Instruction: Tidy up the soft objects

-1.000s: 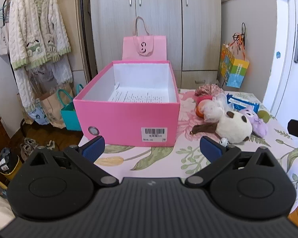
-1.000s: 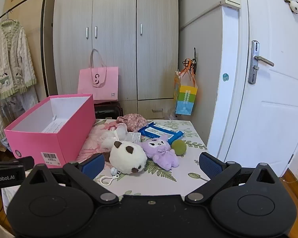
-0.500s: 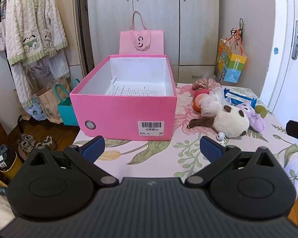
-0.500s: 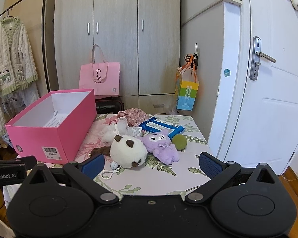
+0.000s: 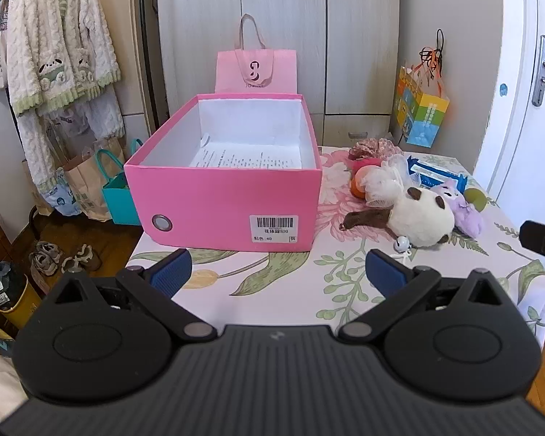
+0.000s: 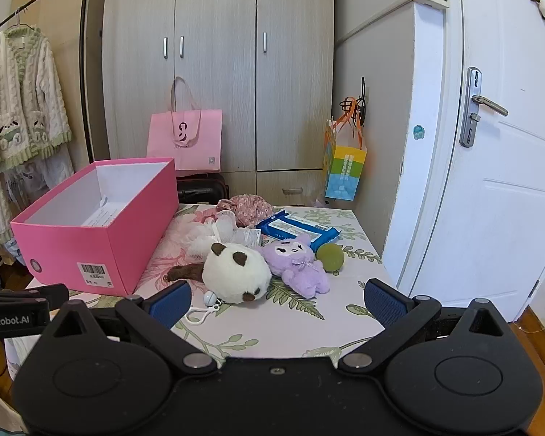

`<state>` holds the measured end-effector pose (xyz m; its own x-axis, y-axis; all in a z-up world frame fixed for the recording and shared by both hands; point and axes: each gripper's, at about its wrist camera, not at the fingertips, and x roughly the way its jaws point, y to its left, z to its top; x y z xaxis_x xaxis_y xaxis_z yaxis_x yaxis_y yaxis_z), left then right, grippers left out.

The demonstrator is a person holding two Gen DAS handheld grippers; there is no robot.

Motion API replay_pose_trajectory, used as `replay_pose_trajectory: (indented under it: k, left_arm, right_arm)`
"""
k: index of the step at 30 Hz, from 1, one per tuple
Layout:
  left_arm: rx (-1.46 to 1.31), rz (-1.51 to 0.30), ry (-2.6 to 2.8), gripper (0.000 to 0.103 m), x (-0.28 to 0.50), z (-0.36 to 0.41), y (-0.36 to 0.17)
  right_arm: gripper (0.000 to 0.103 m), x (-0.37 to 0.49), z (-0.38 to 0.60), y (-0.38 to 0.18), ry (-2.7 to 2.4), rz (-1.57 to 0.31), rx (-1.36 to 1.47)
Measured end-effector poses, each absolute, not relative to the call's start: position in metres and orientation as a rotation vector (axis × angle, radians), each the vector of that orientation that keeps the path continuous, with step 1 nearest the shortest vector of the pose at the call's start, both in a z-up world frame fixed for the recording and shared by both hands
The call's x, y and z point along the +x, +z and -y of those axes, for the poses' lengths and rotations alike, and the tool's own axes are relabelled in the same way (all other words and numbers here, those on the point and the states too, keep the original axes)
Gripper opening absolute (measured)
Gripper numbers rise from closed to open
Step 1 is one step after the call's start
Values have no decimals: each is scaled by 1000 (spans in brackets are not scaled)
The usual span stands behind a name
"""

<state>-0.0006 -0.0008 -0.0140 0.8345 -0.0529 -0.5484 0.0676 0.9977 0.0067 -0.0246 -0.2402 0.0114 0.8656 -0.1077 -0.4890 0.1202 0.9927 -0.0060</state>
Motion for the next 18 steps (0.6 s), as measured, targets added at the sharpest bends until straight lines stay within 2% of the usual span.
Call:
replay_pose_trajectory:
  k: [18]
  left_arm:
    - [34,-587,-68,103,0,4,-17]
  right_arm:
    - [103,-23,244,11,-110,-516,20]
